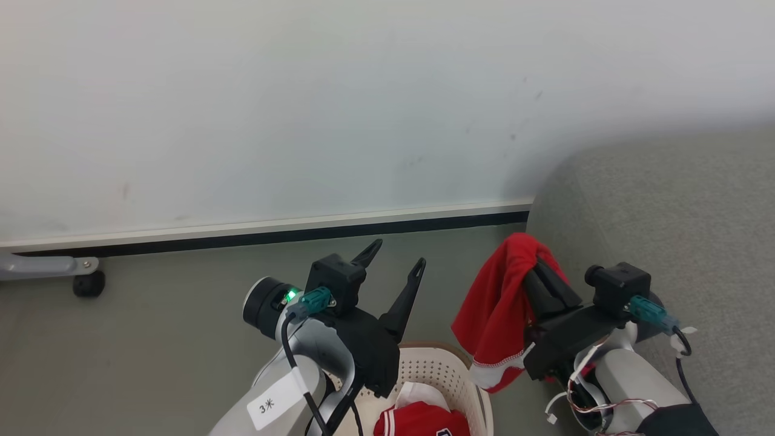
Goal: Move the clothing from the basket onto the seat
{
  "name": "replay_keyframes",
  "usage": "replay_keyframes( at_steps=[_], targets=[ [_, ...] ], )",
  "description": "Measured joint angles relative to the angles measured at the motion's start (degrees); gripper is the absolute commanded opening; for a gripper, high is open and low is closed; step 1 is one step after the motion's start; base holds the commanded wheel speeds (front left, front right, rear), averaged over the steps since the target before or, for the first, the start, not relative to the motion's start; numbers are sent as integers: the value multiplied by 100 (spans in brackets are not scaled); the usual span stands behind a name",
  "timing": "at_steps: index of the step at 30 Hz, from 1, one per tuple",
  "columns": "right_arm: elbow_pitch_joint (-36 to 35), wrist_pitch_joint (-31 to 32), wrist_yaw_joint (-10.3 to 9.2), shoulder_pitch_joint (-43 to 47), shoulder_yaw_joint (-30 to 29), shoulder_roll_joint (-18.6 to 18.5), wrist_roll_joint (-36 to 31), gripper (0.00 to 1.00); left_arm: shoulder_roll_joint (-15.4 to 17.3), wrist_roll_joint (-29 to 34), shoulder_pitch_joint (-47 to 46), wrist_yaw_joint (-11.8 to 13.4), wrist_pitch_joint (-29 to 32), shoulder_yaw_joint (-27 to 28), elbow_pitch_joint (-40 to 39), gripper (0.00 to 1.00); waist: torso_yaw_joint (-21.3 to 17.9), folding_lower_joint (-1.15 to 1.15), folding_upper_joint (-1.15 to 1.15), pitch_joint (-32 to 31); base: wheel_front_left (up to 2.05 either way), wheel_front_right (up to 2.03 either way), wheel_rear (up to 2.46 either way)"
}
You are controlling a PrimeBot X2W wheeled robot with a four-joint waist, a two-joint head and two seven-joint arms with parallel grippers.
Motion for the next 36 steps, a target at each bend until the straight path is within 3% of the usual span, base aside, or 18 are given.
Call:
replay_keyframes(
  at_steps=[13,29,30,36],
  targets=[
    [-550,-1,-172,199,-278,-367,-209,0,93,-16,453,-54,-149,-125,-421,100,-692,0,0,-6,0,0,0],
    [-1148,-1,-250,218,-449,-724,-316,0,-4,-116,703,-49,-401,-250,-719,100,-1920,0,0,65,0,0,0],
    [-1215,-1,-249,220,-470,-769,-318,0,-8,-115,713,-49,-419,-279,-744,100,-2135,0,0,93,0,0,0],
    [-1396,-8,-276,313,-593,-903,-318,0,-37,-104,758,-56,-427,-409,-756,100,-2419,0,0,195,0,0,0]
  ],
)
